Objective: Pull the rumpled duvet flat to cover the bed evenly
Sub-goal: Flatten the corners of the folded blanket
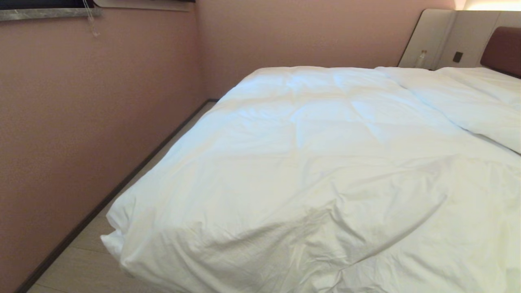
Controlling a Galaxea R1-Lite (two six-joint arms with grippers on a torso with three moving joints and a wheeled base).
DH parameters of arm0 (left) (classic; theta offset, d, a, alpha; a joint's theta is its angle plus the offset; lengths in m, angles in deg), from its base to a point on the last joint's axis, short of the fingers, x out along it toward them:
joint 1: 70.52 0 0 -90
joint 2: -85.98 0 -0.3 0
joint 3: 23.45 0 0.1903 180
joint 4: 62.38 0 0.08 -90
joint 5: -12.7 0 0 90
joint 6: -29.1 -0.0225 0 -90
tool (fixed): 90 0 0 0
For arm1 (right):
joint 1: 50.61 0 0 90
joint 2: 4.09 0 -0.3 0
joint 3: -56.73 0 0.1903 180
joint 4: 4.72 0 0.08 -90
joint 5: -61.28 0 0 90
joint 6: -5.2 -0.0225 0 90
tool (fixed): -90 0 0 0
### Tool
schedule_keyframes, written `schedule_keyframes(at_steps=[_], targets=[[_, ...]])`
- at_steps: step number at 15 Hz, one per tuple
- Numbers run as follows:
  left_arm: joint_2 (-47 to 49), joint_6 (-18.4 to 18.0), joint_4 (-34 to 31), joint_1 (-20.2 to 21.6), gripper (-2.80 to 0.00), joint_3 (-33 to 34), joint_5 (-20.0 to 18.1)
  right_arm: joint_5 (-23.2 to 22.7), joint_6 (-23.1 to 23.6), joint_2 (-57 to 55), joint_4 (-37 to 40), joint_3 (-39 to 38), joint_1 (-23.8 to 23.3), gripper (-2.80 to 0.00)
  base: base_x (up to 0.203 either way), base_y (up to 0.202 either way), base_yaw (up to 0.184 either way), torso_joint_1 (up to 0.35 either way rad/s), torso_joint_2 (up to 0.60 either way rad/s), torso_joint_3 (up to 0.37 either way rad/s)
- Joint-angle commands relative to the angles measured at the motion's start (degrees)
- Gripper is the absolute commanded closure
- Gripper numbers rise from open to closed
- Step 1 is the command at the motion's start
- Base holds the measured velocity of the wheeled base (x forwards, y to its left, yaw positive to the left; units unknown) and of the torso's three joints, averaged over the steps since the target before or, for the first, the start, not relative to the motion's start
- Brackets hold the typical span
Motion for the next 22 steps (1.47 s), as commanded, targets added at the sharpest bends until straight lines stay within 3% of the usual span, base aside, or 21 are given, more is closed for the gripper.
schedule_keyframes(at_steps=[1,22], targets=[[0.0,0.0,0.1,0.0,0.00,0.0,0.0,0.0,0.0,0.0,0.0,0.0,0.0,0.00,0.000,0.000,0.000,0.000,0.00,0.000],[0.0,-0.5,-0.2,0.0,0.00,0.0,0.0,0.0,0.0,0.0,0.0,0.0,0.0,0.00,0.000,0.000,0.000,0.000,0.00,0.000]])
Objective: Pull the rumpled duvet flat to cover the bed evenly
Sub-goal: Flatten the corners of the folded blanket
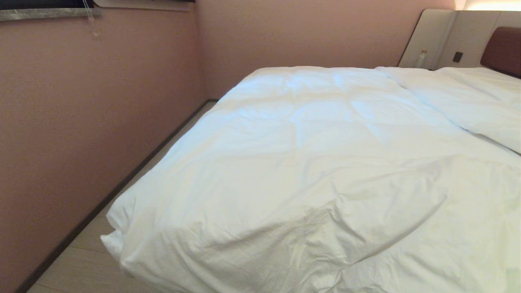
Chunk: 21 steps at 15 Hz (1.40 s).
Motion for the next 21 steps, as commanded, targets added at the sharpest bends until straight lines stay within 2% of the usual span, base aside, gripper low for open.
schedule_keyframes(at_steps=[1,7,12,18,21], targets=[[0.0,0.1,0.0,0.0,0.00,0.0,0.2,0.0,0.0,0.0,0.0,0.0,0.0,0.00,0.000,0.000,0.000,0.000,0.00,0.000],[0.0,0.4,0.1,0.0,0.00,0.0,0.1,0.1,-0.1,0.0,0.0,0.0,0.0,0.00,0.000,0.000,0.000,0.000,0.00,0.000],[0.0,0.4,0.1,0.0,0.00,0.0,0.0,0.1,-0.1,0.0,-0.1,0.0,0.0,0.00,0.000,0.000,0.000,-0.061,0.26,0.184],[0.0,0.3,0.1,0.0,0.00,0.0,0.0,0.1,-0.2,0.0,0.0,0.0,0.0,0.00,0.000,0.000,0.000,-0.010,0.05,0.028],[0.0,1.9,0.3,0.0,0.00,-0.2,0.4,0.1,-0.2,0.0,0.0,0.0,0.0,0.00,0.000,0.000,0.000,0.000,0.00,0.000]])
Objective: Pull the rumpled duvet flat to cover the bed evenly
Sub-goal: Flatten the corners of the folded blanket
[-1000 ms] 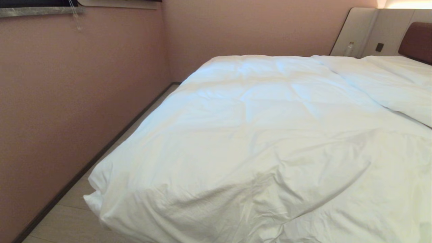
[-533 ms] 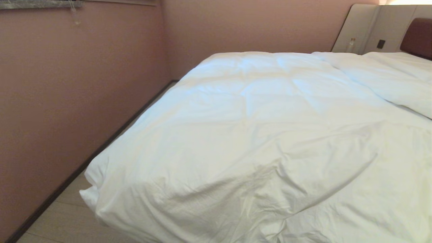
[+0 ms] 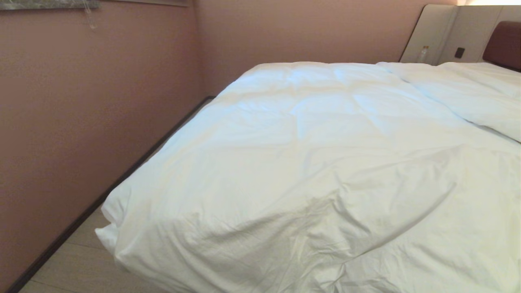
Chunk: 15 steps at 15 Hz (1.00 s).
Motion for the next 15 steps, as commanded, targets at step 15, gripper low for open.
schedule_keyframes(at_steps=[15], targets=[[55.9,56.0,0.5,1.6,0.00,-37.3,-0.2,0.1,0.0,0.0,0.0,0.0,0.0,0.00,0.000,0.000,0.000,0.000,0.00,0.000]])
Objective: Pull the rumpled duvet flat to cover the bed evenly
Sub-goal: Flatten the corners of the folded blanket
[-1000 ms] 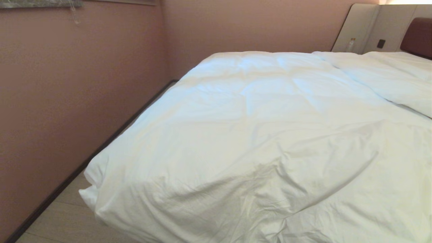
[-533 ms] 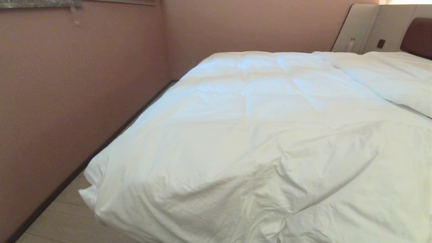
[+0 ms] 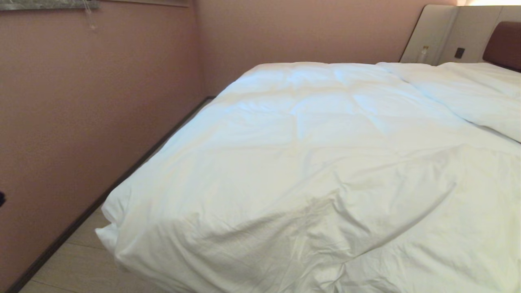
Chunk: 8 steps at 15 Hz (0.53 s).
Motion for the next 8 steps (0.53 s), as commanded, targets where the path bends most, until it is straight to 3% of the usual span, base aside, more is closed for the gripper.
schedule_keyframes(at_steps=[1,4,6,8], targets=[[20.3,1.7,0.2,3.5,0.00,-3.5,-0.6,0.0,0.0,0.0,0.0,0.0,0.0,0.00,0.000,0.000,0.000,0.000,0.00,0.000],[40.0,4.2,0.9,13.9,0.00,-8.8,-6.1,0.0,0.0,0.0,0.0,0.0,0.0,0.00,0.000,0.000,0.000,0.000,0.00,0.000],[46.9,6.2,1.9,20.4,0.00,-10.9,-17.4,0.0,0.0,0.0,0.0,0.0,0.0,0.00,0.000,0.000,0.000,0.000,0.00,0.000],[53.0,8.5,2.3,21.2,0.00,-12.5,-21.4,0.0,0.0,0.0,0.0,0.0,0.0,0.00,0.000,0.000,0.000,0.000,0.00,0.000]])
